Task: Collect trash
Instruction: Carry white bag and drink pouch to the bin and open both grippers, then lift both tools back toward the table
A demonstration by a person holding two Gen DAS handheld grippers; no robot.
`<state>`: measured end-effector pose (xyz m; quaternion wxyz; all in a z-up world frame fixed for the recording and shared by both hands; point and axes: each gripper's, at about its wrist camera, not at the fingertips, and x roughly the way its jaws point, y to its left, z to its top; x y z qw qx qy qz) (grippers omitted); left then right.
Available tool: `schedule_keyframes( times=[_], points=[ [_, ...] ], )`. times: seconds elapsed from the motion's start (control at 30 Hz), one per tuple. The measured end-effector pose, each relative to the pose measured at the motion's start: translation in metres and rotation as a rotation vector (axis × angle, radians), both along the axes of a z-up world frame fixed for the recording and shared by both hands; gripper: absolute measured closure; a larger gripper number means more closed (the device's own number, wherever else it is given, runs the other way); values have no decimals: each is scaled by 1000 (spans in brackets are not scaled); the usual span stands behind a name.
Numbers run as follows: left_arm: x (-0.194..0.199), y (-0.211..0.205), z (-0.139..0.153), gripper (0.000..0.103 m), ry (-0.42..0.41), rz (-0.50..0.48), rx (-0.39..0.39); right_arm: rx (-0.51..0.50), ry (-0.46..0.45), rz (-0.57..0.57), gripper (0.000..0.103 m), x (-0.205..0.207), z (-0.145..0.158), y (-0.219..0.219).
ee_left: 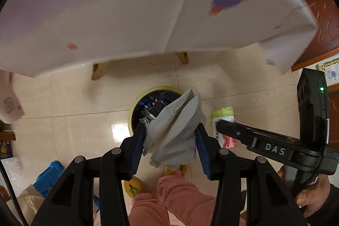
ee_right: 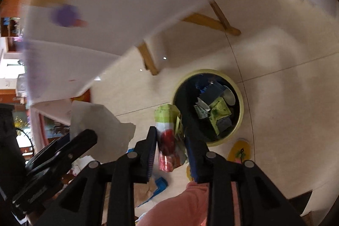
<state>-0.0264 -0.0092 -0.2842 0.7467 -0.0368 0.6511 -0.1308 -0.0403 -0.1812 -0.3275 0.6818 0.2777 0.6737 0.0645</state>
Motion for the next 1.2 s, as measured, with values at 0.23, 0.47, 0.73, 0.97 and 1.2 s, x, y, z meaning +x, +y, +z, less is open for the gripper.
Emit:
schedule_keyframes(
  times=[0.23,0.47,0.73,0.97,1.2],
  points=[
    [5,2,-82,50,63,13,-5,-61,64,-6,61,8,-85,6],
    [6,0,-113,29,84,14,23,-85,88,-7,59,9,-113,3],
    [7,2,-105,27,47,22,22,-109,16,11,57,9,-97,4],
    [-3,2,-51,27,-48,-6,39,-149,-75,60,57,5,-45,10],
    [-16,6,38,27,-143,-9,54,-163,-158,117,57,-7,42,17]
  ],
)
